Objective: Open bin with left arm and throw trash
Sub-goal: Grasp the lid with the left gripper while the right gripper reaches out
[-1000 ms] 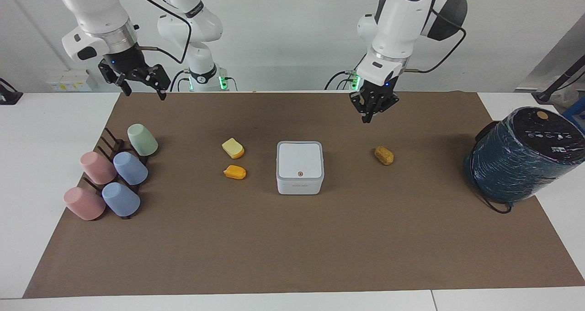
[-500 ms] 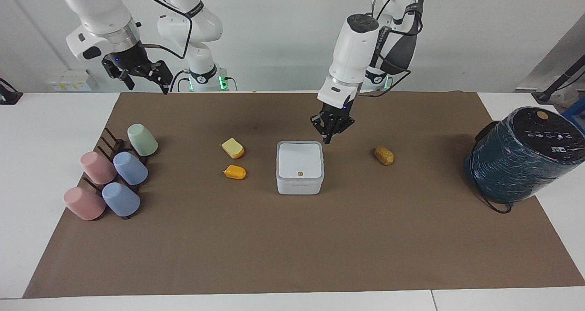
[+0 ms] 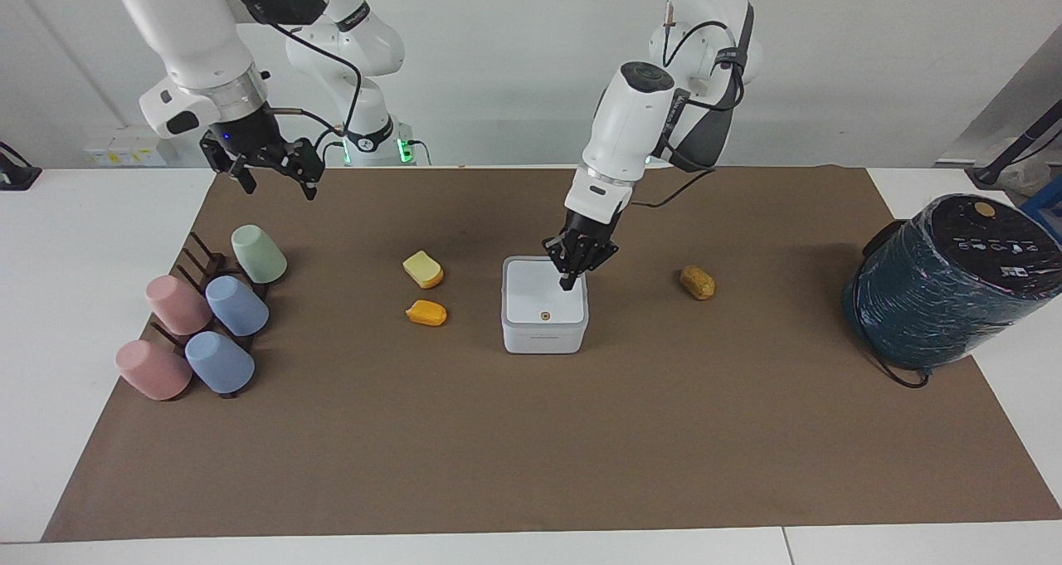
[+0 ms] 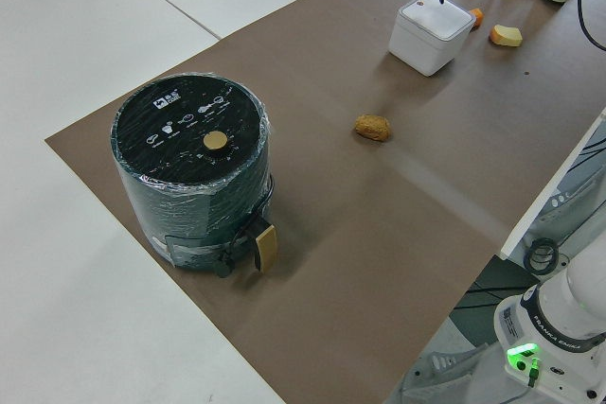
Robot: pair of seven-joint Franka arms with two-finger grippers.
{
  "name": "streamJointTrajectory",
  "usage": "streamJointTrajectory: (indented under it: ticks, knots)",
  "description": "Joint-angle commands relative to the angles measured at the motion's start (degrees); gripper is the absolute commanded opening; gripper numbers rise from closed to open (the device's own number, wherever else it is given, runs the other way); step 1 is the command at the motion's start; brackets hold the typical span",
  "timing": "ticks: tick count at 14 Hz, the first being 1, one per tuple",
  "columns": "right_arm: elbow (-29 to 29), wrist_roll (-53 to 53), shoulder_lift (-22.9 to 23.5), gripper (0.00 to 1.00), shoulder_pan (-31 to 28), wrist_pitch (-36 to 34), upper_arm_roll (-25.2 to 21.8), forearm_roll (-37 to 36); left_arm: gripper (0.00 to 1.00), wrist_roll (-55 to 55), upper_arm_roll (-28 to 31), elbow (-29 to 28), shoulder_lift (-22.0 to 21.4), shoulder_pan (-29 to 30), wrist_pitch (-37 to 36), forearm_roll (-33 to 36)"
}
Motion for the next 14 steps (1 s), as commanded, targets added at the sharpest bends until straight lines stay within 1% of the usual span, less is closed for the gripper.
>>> streamJointTrajectory:
  ticks: [1,4,5,7,9,10,12,13,14]
  knots:
    - [-7.2,-1.0,-3.8,1.00,-0.1,6.3,0.0,1.3,0.04,-0.9,0.7,0.2,3.6,-1.4,4.4,-0.8]
    - [-10.2,-0.9,-3.4,1.00,0.0,10.5,0.2,1.3,0.04,-1.0,0.8,0.1,5.5,-2.0,5.5,-0.8]
    - [-11.1,-1.0,-2.6,1.00,0.0,12.1,0.3,1.3,0.04,-1.1,0.8,0.0,6.6,-2.4,5.7,-0.7]
    - [-12.3,-0.9,-0.5,1.00,2.1,14.3,0.3,1.3,0.04,-1.4,0.9,-0.1,8.2,-3.2,6.8,-0.8]
    - [-12.4,-0.4,3.3,1.00,4.7,18.2,0.3,1.3,0.04,-1.3,1.1,2.3,8.2,-2.8,5.4,-0.7]
    - [-12.9,-0.5,5.8,1.00,6.0,20.4,0.3,1.3,0.04,-1.2,1.0,5.4,8.3,-2.2,2.4,-0.7]
    - [-15.0,-0.2,10.6,1.00,9.3,27.2,0.2,1.3,0.04,-0.8,1.3,13.8,8.1,0.1,-9.5,-0.7]
    - [-17.1,0.7,11.9,1.00,10.5,31.3,0.3,1.3,0.04,-0.6,1.2,17.8,8.1,2.2,-16.7,-0.6]
    - [-19.3,1.2,12.5,1.00,12.1,34.5,0.3,1.3,0.04,-0.4,1.2,20.7,8.0,3.6,-22.1,-0.6]
